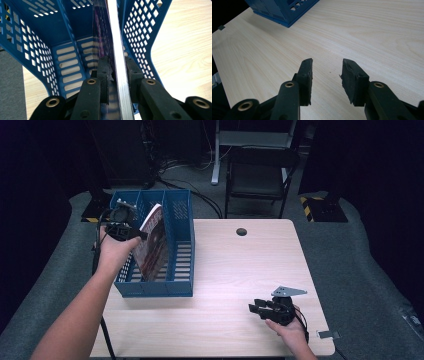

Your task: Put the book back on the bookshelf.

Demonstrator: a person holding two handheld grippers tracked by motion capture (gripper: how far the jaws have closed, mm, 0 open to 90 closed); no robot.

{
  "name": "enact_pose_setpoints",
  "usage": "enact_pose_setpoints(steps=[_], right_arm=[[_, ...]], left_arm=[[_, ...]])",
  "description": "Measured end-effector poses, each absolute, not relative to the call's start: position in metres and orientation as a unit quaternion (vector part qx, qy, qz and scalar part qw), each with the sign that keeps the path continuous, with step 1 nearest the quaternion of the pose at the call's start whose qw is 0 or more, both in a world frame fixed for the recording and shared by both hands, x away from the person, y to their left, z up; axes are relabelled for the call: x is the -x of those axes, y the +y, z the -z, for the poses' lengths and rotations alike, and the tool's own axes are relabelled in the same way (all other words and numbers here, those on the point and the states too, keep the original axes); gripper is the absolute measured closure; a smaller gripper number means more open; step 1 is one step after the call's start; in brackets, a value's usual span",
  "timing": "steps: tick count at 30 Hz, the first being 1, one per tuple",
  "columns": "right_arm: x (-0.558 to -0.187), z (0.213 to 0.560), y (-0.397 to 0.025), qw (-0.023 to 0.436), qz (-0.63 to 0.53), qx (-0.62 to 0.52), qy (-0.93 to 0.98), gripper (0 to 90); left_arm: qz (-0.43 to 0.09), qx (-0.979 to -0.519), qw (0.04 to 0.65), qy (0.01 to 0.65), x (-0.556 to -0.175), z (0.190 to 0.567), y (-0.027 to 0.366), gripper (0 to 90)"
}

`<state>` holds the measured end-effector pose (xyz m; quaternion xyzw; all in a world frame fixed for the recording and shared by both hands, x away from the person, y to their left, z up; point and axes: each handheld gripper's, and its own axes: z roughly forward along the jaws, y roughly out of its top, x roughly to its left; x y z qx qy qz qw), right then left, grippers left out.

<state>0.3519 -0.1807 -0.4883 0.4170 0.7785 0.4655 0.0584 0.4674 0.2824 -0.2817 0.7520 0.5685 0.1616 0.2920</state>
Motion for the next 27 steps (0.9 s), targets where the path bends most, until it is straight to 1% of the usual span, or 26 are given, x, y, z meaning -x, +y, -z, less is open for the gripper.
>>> enact_pose_setpoints(steps=[9, 13, 16, 21, 27], right_arm=[[-0.352, 0.488, -0.181, 0.059, -0.466, -0.417, 0.778, 60.4], [-0.352, 0.488, -0.181, 0.059, -0.466, -0.416, 0.779, 60.4], [-0.352, 0.488, -0.181, 0.059, -0.467, -0.415, 0.779, 60.4], [-0.352, 0.488, -0.181, 0.059, -0.465, -0.416, 0.779, 60.4], [-0.352, 0.488, -0.181, 0.060, -0.465, -0.417, 0.778, 60.4]], left_arm=[[-0.161, -0.754, 0.291, 0.567, -0.467, 0.278, 0.284, 77.7], [-0.168, -0.755, 0.287, 0.566, -0.468, 0.279, 0.283, 81.6], [-0.172, -0.757, 0.284, 0.563, -0.468, 0.278, 0.284, 82.8], [-0.178, -0.744, 0.293, 0.573, -0.470, 0.279, 0.292, 83.3], [-0.179, -0.743, 0.289, 0.577, -0.474, 0.277, 0.300, 83.5]])
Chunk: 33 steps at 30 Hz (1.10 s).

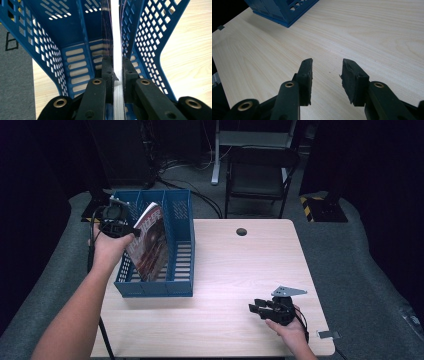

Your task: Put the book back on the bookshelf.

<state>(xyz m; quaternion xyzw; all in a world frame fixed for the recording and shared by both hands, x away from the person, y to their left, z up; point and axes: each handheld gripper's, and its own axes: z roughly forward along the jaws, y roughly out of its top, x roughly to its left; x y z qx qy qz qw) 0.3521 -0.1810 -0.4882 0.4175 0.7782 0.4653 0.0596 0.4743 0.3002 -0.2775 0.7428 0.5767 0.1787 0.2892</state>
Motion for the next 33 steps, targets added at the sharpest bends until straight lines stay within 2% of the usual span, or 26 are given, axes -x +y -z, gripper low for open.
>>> enact_pose_setpoints(steps=[25, 33], right_arm=[[-0.352, 0.486, -0.185, 0.063, -0.473, -0.419, 0.773, 60.4], [-0.352, 0.486, -0.186, 0.063, -0.473, -0.418, 0.773, 60.5]], left_arm=[[-0.231, -0.679, 0.309, 0.625, -0.505, 0.273, 0.301, 83.7], [-0.241, -0.679, 0.303, 0.624, -0.513, 0.276, 0.296, 83.7]])
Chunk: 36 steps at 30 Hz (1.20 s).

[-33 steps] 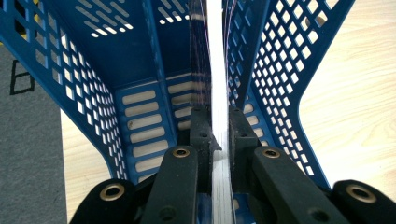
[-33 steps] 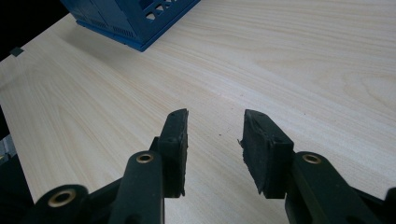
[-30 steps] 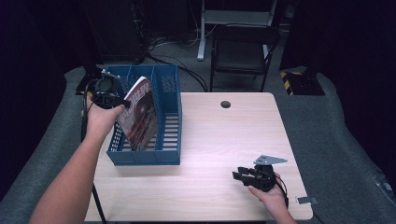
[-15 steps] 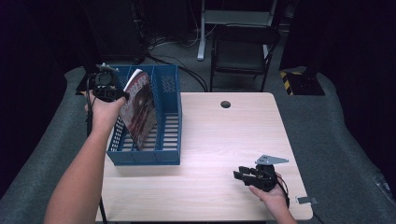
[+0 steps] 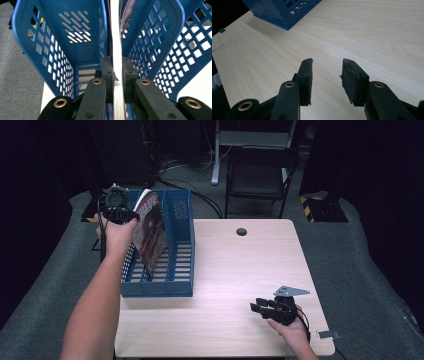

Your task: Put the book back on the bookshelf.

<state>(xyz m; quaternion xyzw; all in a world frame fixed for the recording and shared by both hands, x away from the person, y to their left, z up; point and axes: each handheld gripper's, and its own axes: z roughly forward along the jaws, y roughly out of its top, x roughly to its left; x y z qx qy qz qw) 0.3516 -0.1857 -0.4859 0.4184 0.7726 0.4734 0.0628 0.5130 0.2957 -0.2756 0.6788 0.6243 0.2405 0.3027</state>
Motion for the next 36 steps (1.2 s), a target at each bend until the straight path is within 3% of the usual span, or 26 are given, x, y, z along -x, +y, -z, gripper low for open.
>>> enact_pose_setpoints(steps=[22, 36], right_arm=[[-0.351, 0.485, -0.186, 0.064, -0.473, -0.418, 0.773, 60.4], [-0.352, 0.486, -0.185, 0.062, -0.471, -0.416, 0.775, 60.2]], left_arm=[[-0.248, -0.672, 0.300, 0.630, -0.511, 0.288, 0.295, 82.6], [-0.219, -0.667, 0.316, 0.638, -0.508, 0.292, 0.305, 61.8]])
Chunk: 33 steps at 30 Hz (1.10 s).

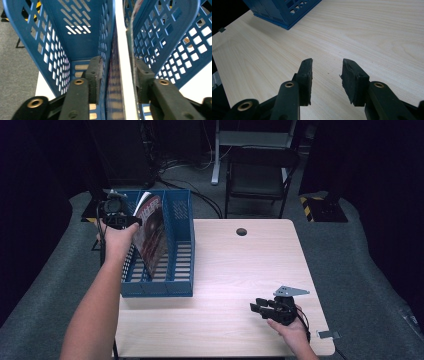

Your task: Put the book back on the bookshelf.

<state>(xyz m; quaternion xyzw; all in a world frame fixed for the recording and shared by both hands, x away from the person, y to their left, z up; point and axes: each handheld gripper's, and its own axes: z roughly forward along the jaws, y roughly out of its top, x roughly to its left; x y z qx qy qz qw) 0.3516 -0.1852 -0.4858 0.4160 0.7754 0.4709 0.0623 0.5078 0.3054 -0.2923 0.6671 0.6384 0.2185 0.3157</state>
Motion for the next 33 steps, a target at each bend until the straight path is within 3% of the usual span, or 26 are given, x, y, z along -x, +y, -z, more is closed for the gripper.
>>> enact_pose_setpoints(steps=[9, 33], right_arm=[[-0.352, 0.486, -0.186, 0.064, -0.472, -0.419, 0.773, 59.8], [-0.358, 0.492, -0.181, 0.058, -0.463, -0.419, 0.779, 59.4]], left_arm=[[-0.225, -0.665, 0.321, 0.636, -0.505, 0.293, 0.310, 46.0], [-0.219, -0.672, 0.334, 0.623, -0.487, 0.279, 0.321, 44.1]])
